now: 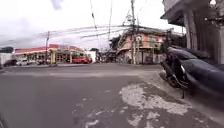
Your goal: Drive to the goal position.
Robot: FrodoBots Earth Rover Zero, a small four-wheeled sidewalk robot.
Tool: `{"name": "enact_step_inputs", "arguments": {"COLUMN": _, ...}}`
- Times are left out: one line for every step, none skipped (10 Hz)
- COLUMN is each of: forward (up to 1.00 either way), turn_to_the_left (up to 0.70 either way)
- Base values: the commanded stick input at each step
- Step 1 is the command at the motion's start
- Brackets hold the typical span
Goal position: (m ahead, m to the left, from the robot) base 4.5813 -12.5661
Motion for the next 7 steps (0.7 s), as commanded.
{"name": "enact_step_inputs", "arguments": {"forward": 0.70, "turn_to_the_left": 0.01}}
{"name": "enact_step_inputs", "arguments": {"forward": 0.70, "turn_to_the_left": 0.00}}
{"name": "enact_step_inputs", "arguments": {"forward": 0.70, "turn_to_the_left": 0.00}}
{"name": "enact_step_inputs", "arguments": {"forward": 0.70, "turn_to_the_left": 0.00}}
{"name": "enact_step_inputs", "arguments": {"forward": 0.70, "turn_to_the_left": 0.00}}
{"name": "enact_step_inputs", "arguments": {"forward": 0.70, "turn_to_the_left": 0.00}}
{"name": "enact_step_inputs", "arguments": {"forward": 0.70, "turn_to_the_left": 0.00}}
